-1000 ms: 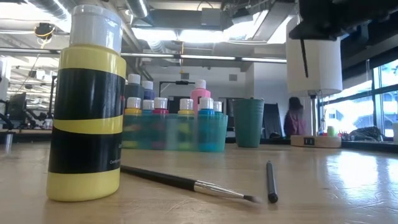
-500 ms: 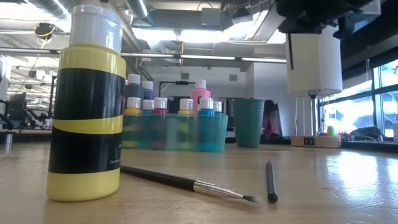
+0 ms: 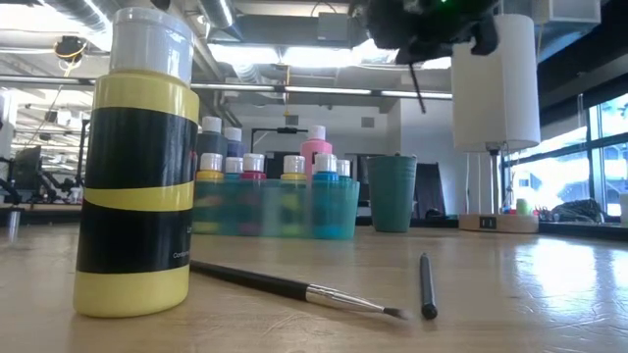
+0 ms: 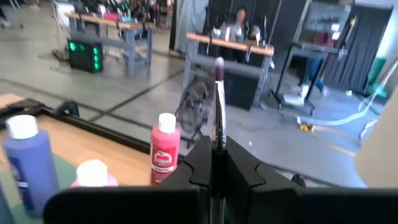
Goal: Pick & Place Paint Supplies
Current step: Put the black paint brush into the dark green cup
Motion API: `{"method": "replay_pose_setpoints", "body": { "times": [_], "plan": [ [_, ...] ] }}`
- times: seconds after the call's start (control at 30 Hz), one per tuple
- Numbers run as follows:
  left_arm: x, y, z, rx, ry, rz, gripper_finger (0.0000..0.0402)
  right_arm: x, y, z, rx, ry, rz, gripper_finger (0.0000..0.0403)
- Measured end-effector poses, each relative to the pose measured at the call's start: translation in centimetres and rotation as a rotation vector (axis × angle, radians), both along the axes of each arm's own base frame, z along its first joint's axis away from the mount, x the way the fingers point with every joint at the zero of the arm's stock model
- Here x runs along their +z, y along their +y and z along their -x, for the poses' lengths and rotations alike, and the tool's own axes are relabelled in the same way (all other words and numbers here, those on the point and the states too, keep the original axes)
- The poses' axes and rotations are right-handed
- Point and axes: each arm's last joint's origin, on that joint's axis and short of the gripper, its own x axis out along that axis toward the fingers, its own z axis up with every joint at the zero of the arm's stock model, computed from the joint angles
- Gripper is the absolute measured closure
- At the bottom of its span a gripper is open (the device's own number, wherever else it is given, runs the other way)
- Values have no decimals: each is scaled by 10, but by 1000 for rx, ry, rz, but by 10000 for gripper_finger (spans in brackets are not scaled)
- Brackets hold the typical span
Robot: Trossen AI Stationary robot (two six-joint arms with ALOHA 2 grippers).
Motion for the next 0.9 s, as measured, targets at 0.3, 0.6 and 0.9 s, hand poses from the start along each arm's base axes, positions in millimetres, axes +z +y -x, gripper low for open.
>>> {"method": "replay_pose_setpoints", "body": {
  "times": [0.3, 0.6, 0.9],
  "plan": [
    [-2, 0, 0, 6, 16, 17, 215, -5, -36, -23, 150, 14, -19, 385],
    [-4, 0, 1, -1, 33, 47, 215, -30, -58, 25, 326, -267, 245, 385],
    [-4, 0, 1, 15, 36, 45, 217, -47, -72, 31, 341, -210, 224, 385]
  ]
}}
